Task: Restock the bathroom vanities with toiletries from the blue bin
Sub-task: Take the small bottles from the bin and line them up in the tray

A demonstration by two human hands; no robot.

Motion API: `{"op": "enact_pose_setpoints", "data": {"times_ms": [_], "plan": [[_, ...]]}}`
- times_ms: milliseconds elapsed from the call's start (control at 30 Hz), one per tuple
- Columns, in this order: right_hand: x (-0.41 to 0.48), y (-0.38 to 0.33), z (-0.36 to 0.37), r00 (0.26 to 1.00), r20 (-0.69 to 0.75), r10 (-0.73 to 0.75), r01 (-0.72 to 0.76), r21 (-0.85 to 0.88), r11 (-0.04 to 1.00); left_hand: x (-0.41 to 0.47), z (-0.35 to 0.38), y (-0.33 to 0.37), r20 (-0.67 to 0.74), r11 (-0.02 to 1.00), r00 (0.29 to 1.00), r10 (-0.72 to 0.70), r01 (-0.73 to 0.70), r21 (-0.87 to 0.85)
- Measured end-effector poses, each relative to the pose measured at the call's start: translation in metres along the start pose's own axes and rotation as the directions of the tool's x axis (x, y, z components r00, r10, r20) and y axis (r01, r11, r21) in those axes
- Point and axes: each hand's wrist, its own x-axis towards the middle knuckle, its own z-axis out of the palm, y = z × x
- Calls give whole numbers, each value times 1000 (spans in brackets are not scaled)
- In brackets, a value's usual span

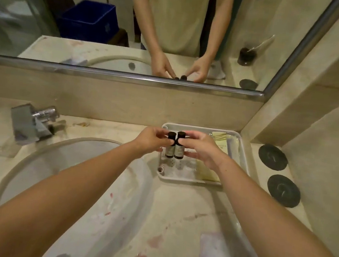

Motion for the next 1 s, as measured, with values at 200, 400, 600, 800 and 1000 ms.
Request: {"op": "enact_pose_setpoints", "data": {"times_ms": [200,400,600,800,1000], "plan": [[51,15,-1,999,-23,-47,45,-66,997,48,-2,-17,-73,981,996,51,-36,189],[76,29,7,994,-62,-94,86,-116,989,68,-5,-31,-109,940,987,119,-77,332],[82,29,11,987,-103,-127,112,-135,984,70,-6,-33,-150,909,976,158,-84,407],[77,30,13,978,-98,-182,162,-188,969,67,-4,-37,-167,911,971,170,-91,402],[75,32,20,959,-124,-253,212,-274,938,63,-1,-37,-190,913,969,157,-69,401]]}}
